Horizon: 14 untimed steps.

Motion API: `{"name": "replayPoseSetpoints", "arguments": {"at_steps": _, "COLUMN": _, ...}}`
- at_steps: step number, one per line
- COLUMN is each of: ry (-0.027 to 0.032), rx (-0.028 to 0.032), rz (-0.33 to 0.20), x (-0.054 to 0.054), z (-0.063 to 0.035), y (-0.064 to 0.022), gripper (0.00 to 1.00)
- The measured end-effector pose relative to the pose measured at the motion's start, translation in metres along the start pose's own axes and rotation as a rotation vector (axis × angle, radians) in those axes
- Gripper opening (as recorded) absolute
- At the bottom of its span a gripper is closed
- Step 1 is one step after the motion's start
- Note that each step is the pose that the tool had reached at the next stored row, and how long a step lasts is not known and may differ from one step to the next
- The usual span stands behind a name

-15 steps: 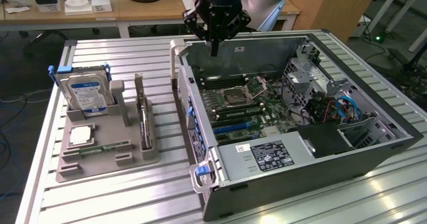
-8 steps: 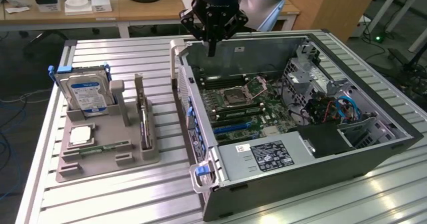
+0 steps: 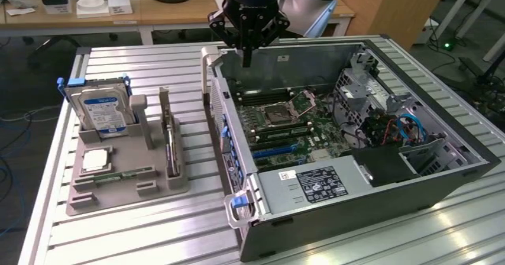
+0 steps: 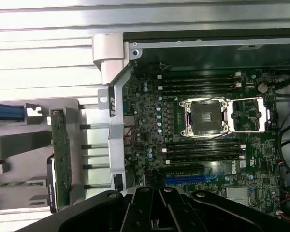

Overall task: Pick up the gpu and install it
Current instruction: 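Reach for the gpu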

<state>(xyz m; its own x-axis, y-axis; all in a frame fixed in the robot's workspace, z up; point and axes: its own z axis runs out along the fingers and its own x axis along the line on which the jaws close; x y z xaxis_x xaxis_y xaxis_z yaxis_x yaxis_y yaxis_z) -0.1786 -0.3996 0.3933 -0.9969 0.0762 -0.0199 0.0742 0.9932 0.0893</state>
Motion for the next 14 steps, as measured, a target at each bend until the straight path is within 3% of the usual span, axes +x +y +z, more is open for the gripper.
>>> {"name": "replayPoseSetpoints", "arguments": {"at_steps": 14, "ry": 0.0000, "rx": 0.0000, "rz": 0.000, "x": 0.013, "z": -0.0004, "y": -0.0011, "gripper": 0.10}}
